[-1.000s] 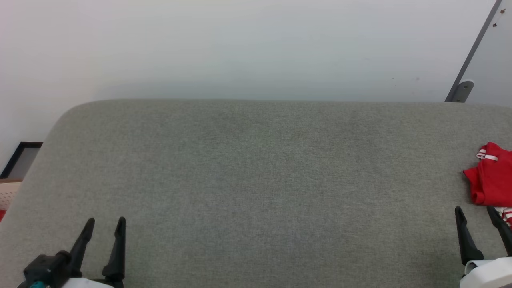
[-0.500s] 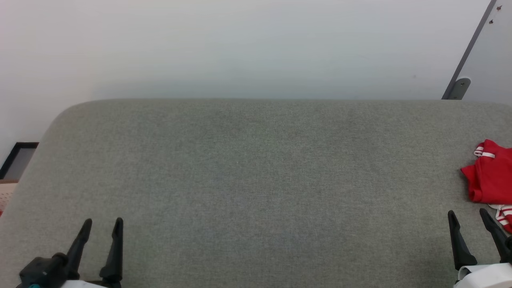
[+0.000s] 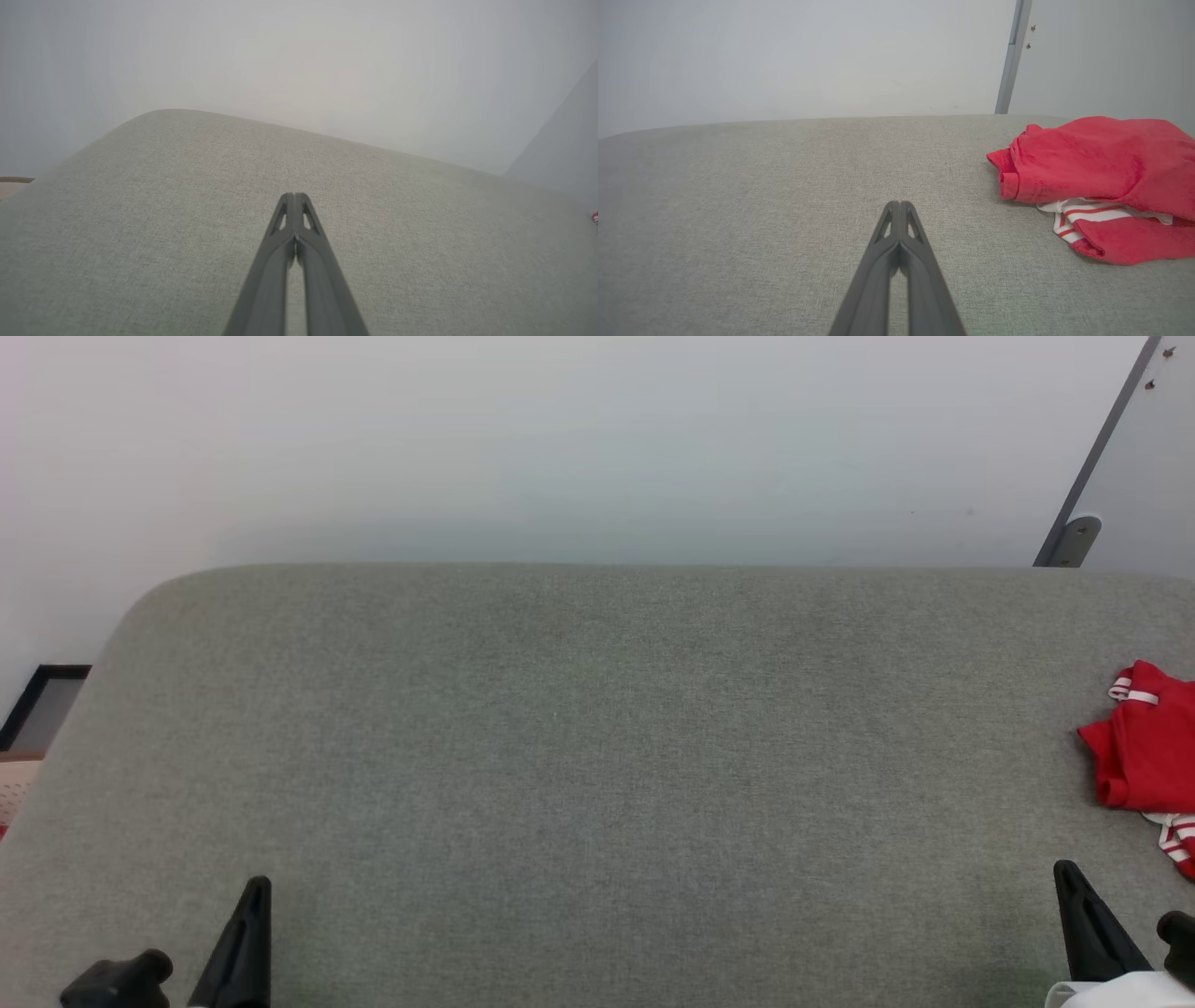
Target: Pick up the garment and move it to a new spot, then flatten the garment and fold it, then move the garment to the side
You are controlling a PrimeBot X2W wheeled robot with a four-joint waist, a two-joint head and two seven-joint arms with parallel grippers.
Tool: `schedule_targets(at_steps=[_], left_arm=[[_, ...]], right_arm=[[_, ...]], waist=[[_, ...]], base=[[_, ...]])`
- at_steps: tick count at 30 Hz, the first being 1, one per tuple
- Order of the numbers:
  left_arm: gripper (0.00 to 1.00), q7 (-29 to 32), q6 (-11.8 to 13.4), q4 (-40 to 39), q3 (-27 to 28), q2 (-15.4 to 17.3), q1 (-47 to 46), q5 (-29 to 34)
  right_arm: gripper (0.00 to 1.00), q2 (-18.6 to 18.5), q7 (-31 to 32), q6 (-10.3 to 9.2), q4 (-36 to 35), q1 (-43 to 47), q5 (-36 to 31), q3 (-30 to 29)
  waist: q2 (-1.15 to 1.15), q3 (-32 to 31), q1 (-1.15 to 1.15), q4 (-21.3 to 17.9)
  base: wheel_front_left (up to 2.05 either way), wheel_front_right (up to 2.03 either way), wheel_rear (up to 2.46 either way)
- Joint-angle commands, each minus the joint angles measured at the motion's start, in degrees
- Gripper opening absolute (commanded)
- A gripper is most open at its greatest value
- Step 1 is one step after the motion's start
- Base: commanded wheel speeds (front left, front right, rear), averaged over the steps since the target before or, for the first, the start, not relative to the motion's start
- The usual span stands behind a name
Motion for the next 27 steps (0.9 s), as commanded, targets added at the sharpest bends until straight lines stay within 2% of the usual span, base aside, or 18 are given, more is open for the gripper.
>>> schedule_targets(at_steps=[1, 27], left_arm=[[0.00, 0.5, 0.0, -0.7, 0.6, 0.4, -1.2, -2.2], [0.00, 7.1, -0.1, 0.1, 2.2, -4.0, -4.3, -22.8]], right_arm=[[0.00, -0.3, 0.5, 0.00, -0.9, -1.3, 2.7, -0.6], [0.00, 3.3, 6.6, -0.02, -2.6, -2.7, 27.1, -2.0]], waist=[[0.00, 0.0, 0.00, 0.0], [0.00, 0.2, 0.00, 0.2]], base=[[0.00, 0.00, 0.00], [0.00, 0.00, 0.00]])
